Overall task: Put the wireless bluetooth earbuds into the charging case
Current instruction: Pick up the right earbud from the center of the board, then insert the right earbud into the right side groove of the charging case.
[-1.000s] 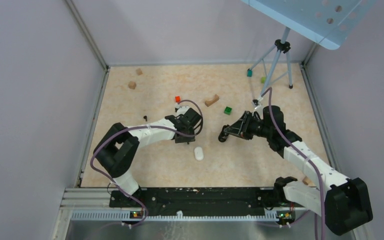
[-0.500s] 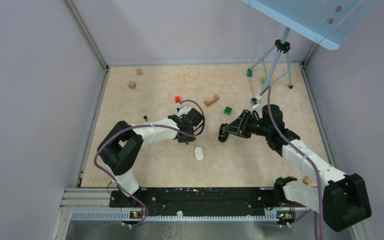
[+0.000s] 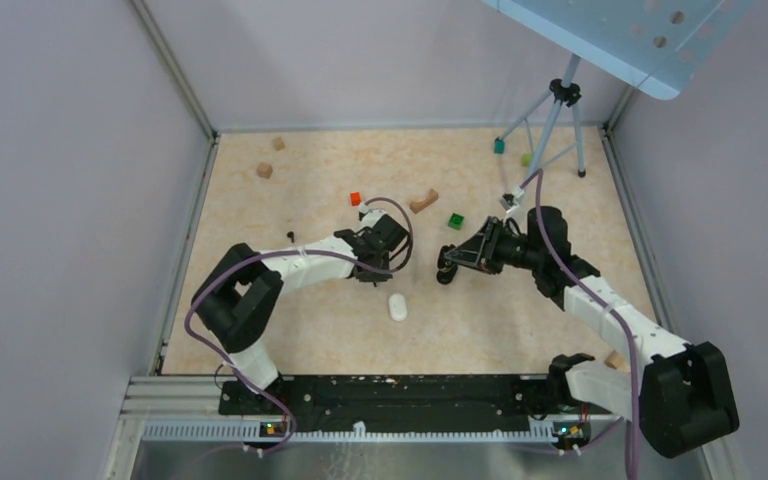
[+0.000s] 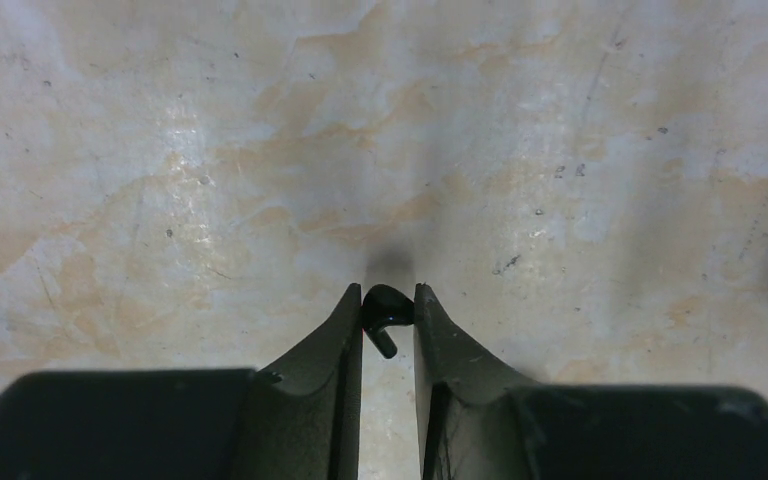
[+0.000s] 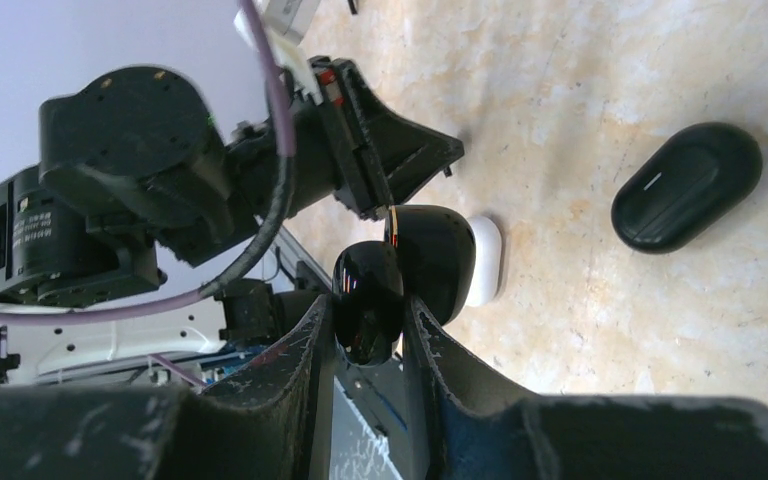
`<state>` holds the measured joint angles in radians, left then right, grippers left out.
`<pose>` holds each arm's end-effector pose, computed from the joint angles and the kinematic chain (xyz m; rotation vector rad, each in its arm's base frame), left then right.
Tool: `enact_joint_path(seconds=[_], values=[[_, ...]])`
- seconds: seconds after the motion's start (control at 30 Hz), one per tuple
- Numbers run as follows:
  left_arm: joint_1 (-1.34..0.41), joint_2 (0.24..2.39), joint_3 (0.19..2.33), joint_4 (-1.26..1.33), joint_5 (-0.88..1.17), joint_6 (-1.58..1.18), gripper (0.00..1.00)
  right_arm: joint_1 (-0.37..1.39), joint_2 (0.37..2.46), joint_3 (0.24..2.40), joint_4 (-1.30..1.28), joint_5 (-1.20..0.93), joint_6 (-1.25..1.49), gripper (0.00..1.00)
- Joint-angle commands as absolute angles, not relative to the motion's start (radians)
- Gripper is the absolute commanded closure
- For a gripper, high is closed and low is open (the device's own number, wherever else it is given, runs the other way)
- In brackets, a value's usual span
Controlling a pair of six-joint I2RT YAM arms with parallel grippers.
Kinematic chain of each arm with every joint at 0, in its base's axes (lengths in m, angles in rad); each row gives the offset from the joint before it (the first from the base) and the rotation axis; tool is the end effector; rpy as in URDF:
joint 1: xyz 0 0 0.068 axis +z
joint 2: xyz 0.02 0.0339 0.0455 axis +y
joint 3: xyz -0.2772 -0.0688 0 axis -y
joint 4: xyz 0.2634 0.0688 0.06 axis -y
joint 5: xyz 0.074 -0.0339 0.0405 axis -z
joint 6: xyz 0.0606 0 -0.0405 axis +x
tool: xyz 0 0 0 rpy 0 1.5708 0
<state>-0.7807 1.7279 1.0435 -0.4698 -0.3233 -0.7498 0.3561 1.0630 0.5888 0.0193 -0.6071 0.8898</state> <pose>0.2683 -0.2387 0.1470 -0.0498 2.6217 -0.0755 0.2299 0.1224 0.2344 0.1645 2.2256 1.3546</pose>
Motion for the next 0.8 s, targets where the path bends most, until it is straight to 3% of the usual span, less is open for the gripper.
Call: enact_joint_path(seconds=[0.0, 0.17, 0.33, 0.5, 0.6, 0.77], values=[[-0.773, 1.613, 1.105, -0.403, -0.316, -0.613, 0.93, 0.278, 1.126, 0.589, 0.144, -0.789, 0.887, 1.00], [-0.758, 1.538, 1.243, -0.321, -0.104, -0.370, 0.94, 0.204, 1.235, 0.484, 0.630, -1.030, 1.145, 1.00], [-0.759, 1.431, 1.209, -0.164, 0.057, -0.258, 0.99, 0.200, 1.209, 0.475, 0.696, -1.004, 1.200, 1.00], [-0.760, 1.304, 1.041, 0.121, 0.317, -0.205, 1.00, 0.203, 1.150, 0.436, 0.718, -0.945, 1.265, 1.00], [-0.761, 1.245, 0.908, 0.330, 0.366, -0.234, 1.00, 0.207, 1.133, 0.375, 0.870, -0.914, 1.356, 1.00], [-0.768, 1.218, 0.856, 0.419, 0.465, -0.273, 1.00, 0.215, 1.114, 0.325, 0.986, -0.874, 1.420, 1.00]])
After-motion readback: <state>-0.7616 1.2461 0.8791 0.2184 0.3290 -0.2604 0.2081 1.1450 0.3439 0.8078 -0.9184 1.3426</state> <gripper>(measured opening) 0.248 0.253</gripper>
